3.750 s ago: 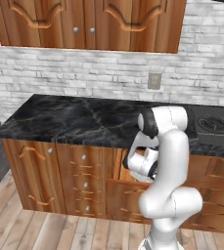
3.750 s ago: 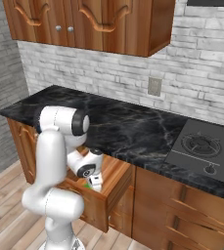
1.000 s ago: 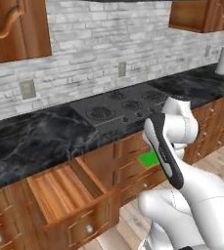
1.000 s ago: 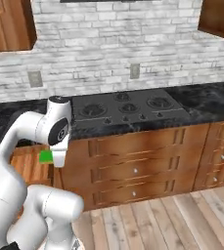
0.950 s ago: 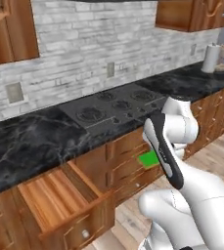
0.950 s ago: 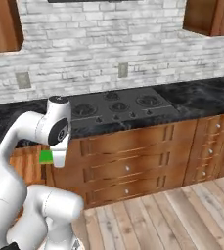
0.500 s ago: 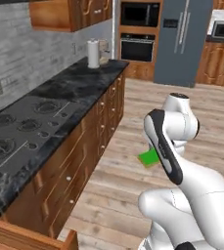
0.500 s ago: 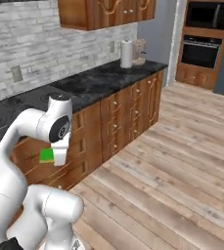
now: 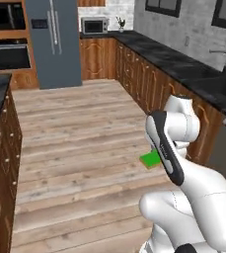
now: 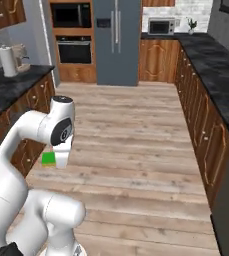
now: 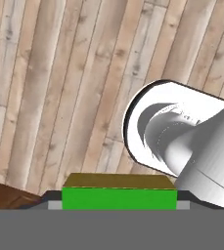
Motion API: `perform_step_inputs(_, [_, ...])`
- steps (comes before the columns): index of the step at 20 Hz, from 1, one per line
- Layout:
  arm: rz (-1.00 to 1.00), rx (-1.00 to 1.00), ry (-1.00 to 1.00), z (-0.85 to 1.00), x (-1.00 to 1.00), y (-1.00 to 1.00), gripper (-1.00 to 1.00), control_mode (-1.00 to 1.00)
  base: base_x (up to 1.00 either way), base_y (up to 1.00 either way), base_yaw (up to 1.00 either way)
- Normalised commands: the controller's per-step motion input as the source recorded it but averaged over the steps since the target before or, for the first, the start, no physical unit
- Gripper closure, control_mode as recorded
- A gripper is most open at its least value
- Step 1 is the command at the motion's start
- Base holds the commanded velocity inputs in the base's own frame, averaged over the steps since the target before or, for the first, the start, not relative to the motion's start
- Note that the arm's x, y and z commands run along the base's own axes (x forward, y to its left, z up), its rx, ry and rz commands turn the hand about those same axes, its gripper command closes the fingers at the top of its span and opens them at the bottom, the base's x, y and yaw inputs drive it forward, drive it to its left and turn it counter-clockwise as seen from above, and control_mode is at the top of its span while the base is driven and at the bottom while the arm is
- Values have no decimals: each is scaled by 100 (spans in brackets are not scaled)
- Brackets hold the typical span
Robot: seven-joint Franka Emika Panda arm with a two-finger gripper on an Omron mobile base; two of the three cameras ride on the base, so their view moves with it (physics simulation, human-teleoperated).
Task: Restock the sink supplies by placing the sponge and soap dispenser on the counter and next to the sink. Make sure the soap dispenser is upright.
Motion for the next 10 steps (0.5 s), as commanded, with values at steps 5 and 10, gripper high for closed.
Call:
perform_step_inputs(5, [0, 0, 0, 0, 0, 0, 100, 100, 72, 2, -79])
perform_step_inputs(10, [0, 0, 0, 0, 0, 0, 100, 100, 88, 32, -76])
